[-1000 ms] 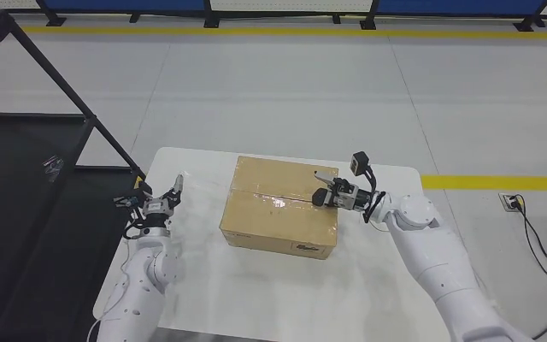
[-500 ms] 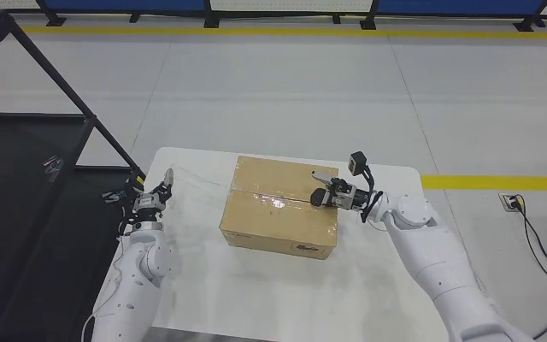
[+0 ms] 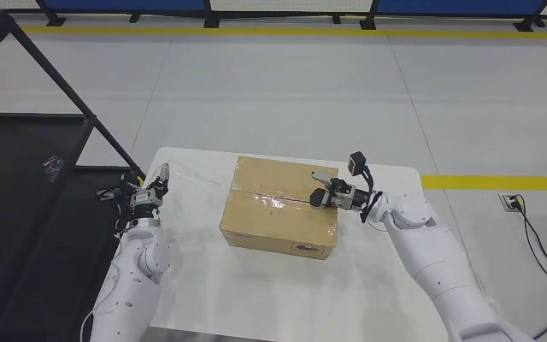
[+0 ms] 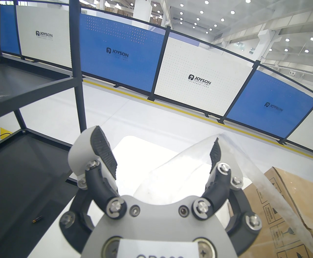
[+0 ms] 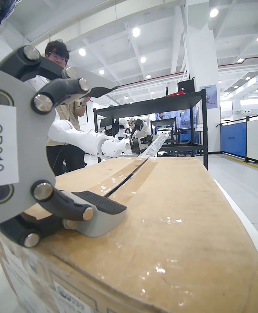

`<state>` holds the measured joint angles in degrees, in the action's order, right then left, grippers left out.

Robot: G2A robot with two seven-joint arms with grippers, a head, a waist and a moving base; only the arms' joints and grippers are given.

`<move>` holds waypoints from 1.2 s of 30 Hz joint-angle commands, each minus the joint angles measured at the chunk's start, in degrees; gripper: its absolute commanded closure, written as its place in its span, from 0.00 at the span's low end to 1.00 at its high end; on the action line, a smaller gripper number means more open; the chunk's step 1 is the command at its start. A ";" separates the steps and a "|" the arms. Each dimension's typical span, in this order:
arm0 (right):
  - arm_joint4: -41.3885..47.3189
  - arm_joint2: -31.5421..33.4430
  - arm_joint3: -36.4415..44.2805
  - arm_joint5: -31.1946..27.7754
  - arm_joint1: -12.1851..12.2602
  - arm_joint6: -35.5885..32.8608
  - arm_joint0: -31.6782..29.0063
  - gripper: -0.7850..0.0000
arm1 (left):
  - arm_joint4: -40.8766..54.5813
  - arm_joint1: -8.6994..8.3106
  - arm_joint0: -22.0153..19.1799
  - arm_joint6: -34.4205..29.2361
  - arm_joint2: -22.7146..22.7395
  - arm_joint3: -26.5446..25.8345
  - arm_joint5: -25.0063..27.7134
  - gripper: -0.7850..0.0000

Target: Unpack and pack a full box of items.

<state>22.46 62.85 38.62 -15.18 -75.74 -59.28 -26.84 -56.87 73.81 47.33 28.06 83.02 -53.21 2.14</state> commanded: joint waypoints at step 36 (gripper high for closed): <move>-2.11 1.15 8.20 1.14 0.66 5.34 -4.18 0.00 | -1.50 0.22 2.84 -0.71 -0.38 -8.07 -2.36 0.00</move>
<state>20.38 63.95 46.63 -14.22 -75.11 -53.95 -30.93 -58.31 73.98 50.09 27.20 82.74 -60.70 0.09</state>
